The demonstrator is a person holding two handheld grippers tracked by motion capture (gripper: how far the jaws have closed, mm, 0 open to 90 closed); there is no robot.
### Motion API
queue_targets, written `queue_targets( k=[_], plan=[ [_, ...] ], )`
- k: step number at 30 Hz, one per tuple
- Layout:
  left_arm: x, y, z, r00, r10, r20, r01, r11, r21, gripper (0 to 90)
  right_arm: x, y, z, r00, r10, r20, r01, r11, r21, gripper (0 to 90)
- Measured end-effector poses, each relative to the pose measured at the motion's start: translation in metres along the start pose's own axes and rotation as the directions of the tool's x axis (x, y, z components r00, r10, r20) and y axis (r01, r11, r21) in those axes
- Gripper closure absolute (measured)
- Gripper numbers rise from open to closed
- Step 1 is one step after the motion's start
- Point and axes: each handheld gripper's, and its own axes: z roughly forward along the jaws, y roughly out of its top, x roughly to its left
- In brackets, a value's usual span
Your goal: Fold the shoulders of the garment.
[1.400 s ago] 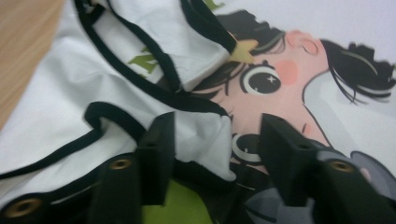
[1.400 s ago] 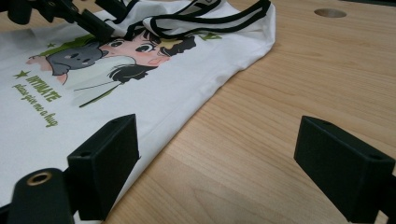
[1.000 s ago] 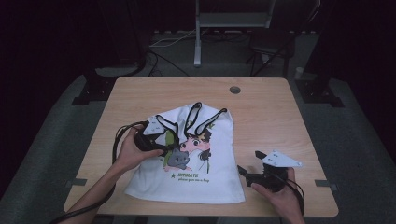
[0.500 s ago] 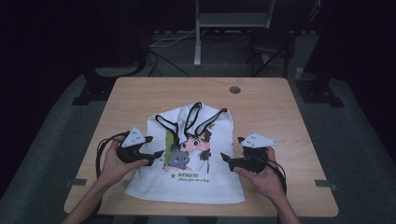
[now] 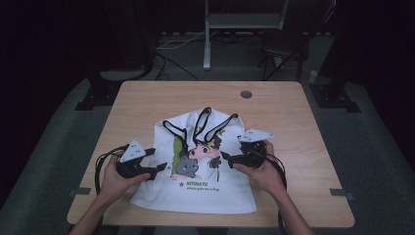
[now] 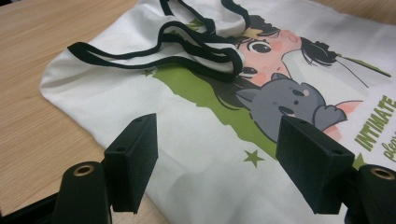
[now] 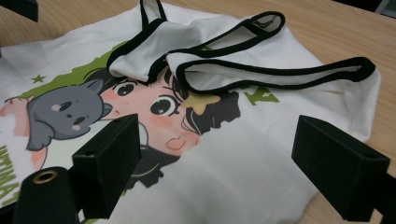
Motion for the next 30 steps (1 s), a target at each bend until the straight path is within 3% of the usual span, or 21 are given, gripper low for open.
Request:
queue_targets(
  k=[7,26,30],
  plan=[
    [-0.001,-0.005,-0.003,0.9998,-0.017,-0.003,0.017,0.9998,-0.013,29.4,-0.001,0.014,0.015,0.9998,-0.014,-0.011,0.014,1.000,0.011,16.9],
    [0.001,-0.012,-0.003,0.9994,-0.034,-0.006,0.034,0.9994,-0.010,29.4,0.008,0.030,0.074,0.9937,-0.071,-0.087,0.078,0.994,0.079,55.9],
    [0.002,-0.013,-0.004,0.9993,-0.035,-0.007,0.035,0.9993,-0.008,29.4,0.009,0.026,0.085,0.9927,-0.059,-0.105,0.070,0.992,0.103,61.7]
  ],
)
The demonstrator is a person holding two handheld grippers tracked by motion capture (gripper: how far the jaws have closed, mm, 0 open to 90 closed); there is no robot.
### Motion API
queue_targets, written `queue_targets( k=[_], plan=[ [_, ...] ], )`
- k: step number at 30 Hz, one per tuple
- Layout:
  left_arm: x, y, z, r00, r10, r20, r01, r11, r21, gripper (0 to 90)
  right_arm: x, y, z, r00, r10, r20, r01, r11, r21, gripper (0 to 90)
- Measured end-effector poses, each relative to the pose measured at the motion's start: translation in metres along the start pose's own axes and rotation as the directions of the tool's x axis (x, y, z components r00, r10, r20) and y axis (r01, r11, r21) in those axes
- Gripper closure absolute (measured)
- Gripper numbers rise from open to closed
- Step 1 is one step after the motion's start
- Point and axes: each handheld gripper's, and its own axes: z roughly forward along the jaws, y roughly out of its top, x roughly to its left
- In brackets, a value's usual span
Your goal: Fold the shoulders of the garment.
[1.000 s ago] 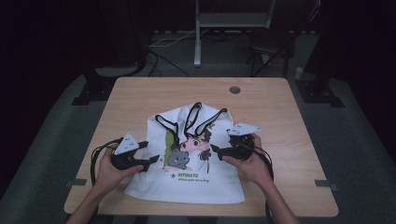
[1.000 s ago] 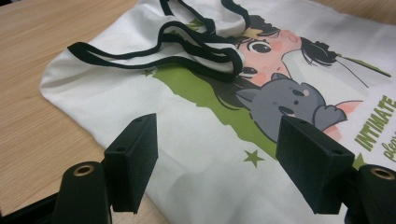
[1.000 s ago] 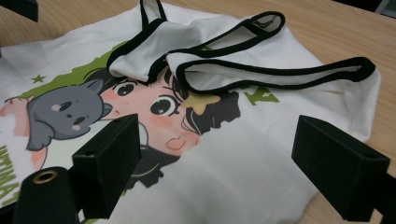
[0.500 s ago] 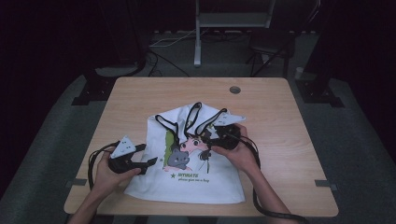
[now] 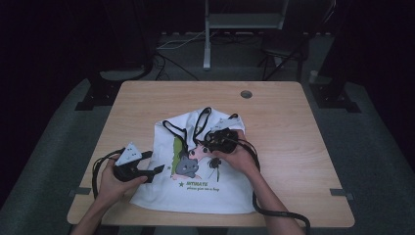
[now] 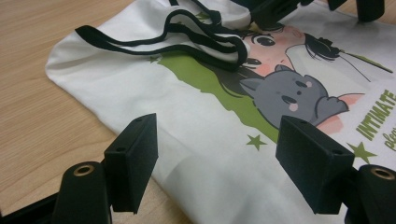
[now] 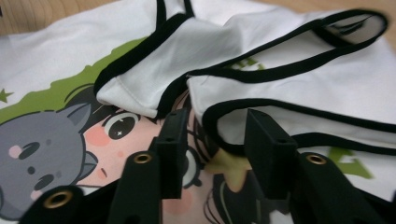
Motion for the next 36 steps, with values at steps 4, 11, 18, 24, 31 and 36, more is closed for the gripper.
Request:
queue_targets(
  k=[4,11,18,24,31,36],
  plan=[
    [0.001,-0.001,0.000,1.0000,-0.002,-0.004,0.002,1.0000,0.002,29.4,0.000,-0.001,0.006,1.0000,0.000,0.005,0.000,1.000,0.008,73.0],
    [0.005,0.001,0.001,1.0000,-0.005,-0.008,0.005,1.0000,-0.001,29.4,-0.002,-0.002,-0.004,0.9995,0.007,-0.030,-0.008,1.000,-0.012,81.8],
    [0.009,0.006,0.004,0.9999,-0.011,-0.012,0.011,0.9999,-0.004,29.4,-0.008,-0.008,-0.034,0.9978,-0.019,-0.063,0.017,1.000,-0.026,80.2],
    [0.013,0.011,0.008,0.9997,-0.021,-0.011,0.021,0.9998,-0.008,29.4,-0.010,-0.017,-0.042,0.9965,-0.028,-0.079,0.028,1.000,0.001,80.0],
    [0.018,0.022,0.013,0.9994,-0.035,-0.008,0.035,0.9993,-0.009,29.4,-0.007,-0.023,-0.030,0.9956,-0.011,-0.093,0.014,0.999,0.039,75.0],
    [0.023,0.026,0.014,0.9971,-0.075,-0.009,0.075,0.9966,-0.033,29.4,-0.005,-0.025,-0.033,0.9957,-0.001,-0.093,0.006,0.999,0.052,62.0]
  ],
)
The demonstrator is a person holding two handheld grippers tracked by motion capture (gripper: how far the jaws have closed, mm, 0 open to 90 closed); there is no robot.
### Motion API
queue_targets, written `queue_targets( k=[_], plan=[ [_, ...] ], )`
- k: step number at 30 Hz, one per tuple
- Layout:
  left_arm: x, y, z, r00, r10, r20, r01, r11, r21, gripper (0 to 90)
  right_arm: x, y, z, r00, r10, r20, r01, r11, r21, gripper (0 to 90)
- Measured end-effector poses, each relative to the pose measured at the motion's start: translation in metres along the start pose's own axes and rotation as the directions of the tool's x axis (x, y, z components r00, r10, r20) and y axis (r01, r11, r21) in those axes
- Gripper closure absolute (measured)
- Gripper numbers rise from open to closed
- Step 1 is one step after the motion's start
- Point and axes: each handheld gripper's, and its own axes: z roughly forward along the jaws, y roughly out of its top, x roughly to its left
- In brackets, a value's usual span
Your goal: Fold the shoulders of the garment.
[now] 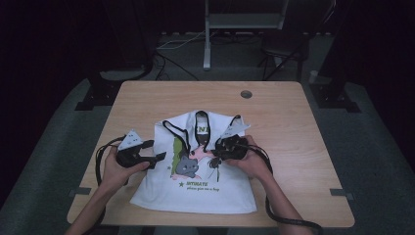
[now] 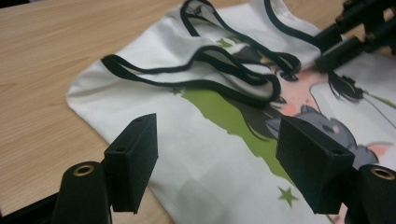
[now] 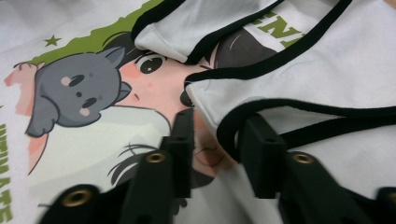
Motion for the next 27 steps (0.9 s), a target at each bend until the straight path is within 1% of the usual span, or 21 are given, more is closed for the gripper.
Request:
queue_targets(
  k=[1,3,4,5,6,8,9,10,12,14,16,19,21,22,23,25,26,27],
  plan=[
    [0.001,0.000,0.000,1.0000,-0.003,-0.002,0.003,1.0000,-0.001,29.4,0.000,-0.001,-0.003,1.0000,0.005,-0.002,-0.005,1.000,-0.009,57.6],
    [0.004,0.001,-0.001,0.9998,-0.021,-0.007,0.021,0.9997,-0.012,29.4,0.000,-0.002,-0.010,0.9999,0.015,0.001,-0.015,0.999,-0.034,51.0],
    [0.005,0.001,-0.001,0.9995,-0.029,-0.008,0.029,0.9994,-0.017,29.4,-0.001,-0.003,-0.015,0.9998,0.019,0.008,-0.018,0.999,-0.048,46.0],
    [0.007,0.001,-0.001,0.9992,-0.038,-0.012,0.038,0.9991,-0.022,29.4,-0.001,-0.005,-0.020,0.9993,0.034,0.015,-0.033,0.998,-0.060,41.3],
    [0.009,0.002,-0.002,0.9988,-0.045,-0.019,0.044,0.9986,-0.029,29.4,-0.003,-0.006,-0.026,0.9988,0.045,0.020,-0.044,0.997,-0.068,39.0],
    [0.012,0.002,-0.003,0.9975,-0.064,-0.031,0.063,0.9971,-0.043,29.4,-0.006,-0.010,-0.036,0.9973,0.059,0.044,-0.056,0.995,-0.080,31.1],
    [0.013,0.002,-0.004,0.9969,-0.070,-0.034,0.069,0.9965,-0.047,29.4,-0.008,-0.014,-0.043,0.9956,0.070,0.062,-0.064,0.994,-0.084,29.0],
    [0.015,0.002,-0.005,0.9955,-0.086,-0.040,0.084,0.9946,-0.060,29.4,-0.010,-0.017,-0.047,0.9945,0.076,0.072,-0.070,0.994,-0.089,27.3],
    [0.017,0.001,-0.007,0.9939,-0.101,-0.044,0.098,0.9929,-0.068,29.4,-0.014,-0.025,-0.058,0.9893,0.111,0.095,-0.100,0.989,-0.109,23.9],
    [0.019,0.001,-0.008,0.9919,-0.114,-0.055,0.110,0.9908,-0.079,29.4,-0.018,-0.033,-0.066,0.9844,0.136,0.112,-0.123,0.985,-0.120,22.5],
    [0.020,0.000,-0.010,0.9905,-0.123,-0.061,0.118,0.9895,-0.084,29.4,-0.024,-0.041,-0.075,0.9772,0.165,0.134,-0.146,0.980,-0.138,21.5],
    [0.020,0.000,-0.012,0.9901,-0.124,-0.066,0.118,0.9893,-0.085,29.4,-0.031,-0.053,-0.086,0.9636,0.206,0.171,-0.178,0.970,-0.163,20.4],
    [0.020,0.001,-0.014,0.9896,-0.128,-0.067,0.121,0.9885,-0.091,29.4,-0.035,-0.060,-0.093,0.9545,0.234,0.185,-0.202,0.963,-0.179,20.4],
    [0.020,0.001,-0.015,0.9887,-0.135,-0.067,0.128,0.9870,-0.097,29.4,-0.036,-0.063,-0.096,0.9523,0.240,0.188,-0.206,0.961,-0.183,19.9],
    [0.020,0.001,-0.015,0.9889,-0.132,-0.069,0.125,0.9874,-0.097,29.4,-0.038,-0.065,-0.098,0.9487,0.247,0.197,-0.211,0.959,-0.188,19.3],
    [0.021,0.001,-0.017,0.9878,-0.136,-0.076,0.128,0.9865,-0.103,29.4,-0.041,-0.069,-0.103,0.9424,0.268,0.201,-0.227,0.952,-0.205,18.8],
    [0.023,0.002,-0.018,0.9869,-0.140,-0.080,0.131,0.9857,-0.106,29.4,-0.043,-0.070,-0.105,0.9388,0.275,0.208,-0.231,0.950,-0.210,17.2],
    [0.024,0.002,-0.018,0.9862,-0.144,-0.082,0.134,0.9848,-0.110,29.4,-0.045,-0.072,-0.107,0.9328,0.286,0.219,-0.240,0.947,-0.215,14.7]
  ],
)
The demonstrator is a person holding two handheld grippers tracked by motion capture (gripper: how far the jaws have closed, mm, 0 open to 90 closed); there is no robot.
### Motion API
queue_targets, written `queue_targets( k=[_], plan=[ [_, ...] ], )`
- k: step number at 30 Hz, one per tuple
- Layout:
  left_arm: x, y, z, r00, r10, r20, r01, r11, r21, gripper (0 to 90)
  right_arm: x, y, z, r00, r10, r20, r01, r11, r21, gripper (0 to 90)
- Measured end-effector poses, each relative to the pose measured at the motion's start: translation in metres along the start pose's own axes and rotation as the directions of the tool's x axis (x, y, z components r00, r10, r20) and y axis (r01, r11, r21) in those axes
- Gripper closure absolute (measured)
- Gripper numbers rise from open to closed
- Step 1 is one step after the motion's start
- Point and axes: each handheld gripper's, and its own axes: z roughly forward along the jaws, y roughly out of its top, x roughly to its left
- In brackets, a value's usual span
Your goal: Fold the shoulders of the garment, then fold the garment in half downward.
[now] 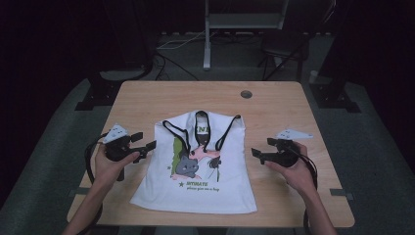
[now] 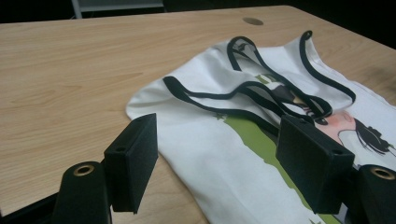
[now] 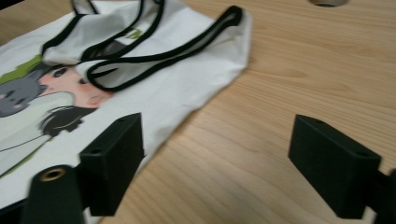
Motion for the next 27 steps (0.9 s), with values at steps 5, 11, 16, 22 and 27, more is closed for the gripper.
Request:
queue_targets(
  k=[5,11,16,22,27],
  plan=[
    [0.006,0.002,-0.002,0.9997,-0.020,-0.012,0.020,0.9996,-0.018,29.4,-0.006,0.001,-0.003,0.9994,0.025,0.023,-0.025,1.000,-0.019,14.4],
    [0.009,0.003,-0.002,0.9996,-0.024,-0.013,0.024,0.9994,-0.025,29.4,-0.008,0.007,-0.005,0.9989,0.033,0.034,-0.031,0.999,-0.040,14.0],
    [0.012,0.004,-0.002,0.9995,-0.028,-0.014,0.027,0.9993,-0.024,29.4,-0.007,0.013,-0.005,0.9992,0.027,0.029,-0.026,0.998,-0.050,14.0],
    [0.027,0.018,0.009,0.9979,-0.058,-0.029,0.057,0.9981,-0.021,29.4,-0.007,0.026,0.003,0.9995,0.026,0.016,-0.025,0.999,-0.040,14.1],
    [0.050,0.039,0.031,0.9912,-0.118,-0.059,0.119,0.9929,0.004,29.4,-0.017,0.043,0.020,0.9985,0.055,-0.005,-0.055,0.998,-0.022,15.8]
  ],
)
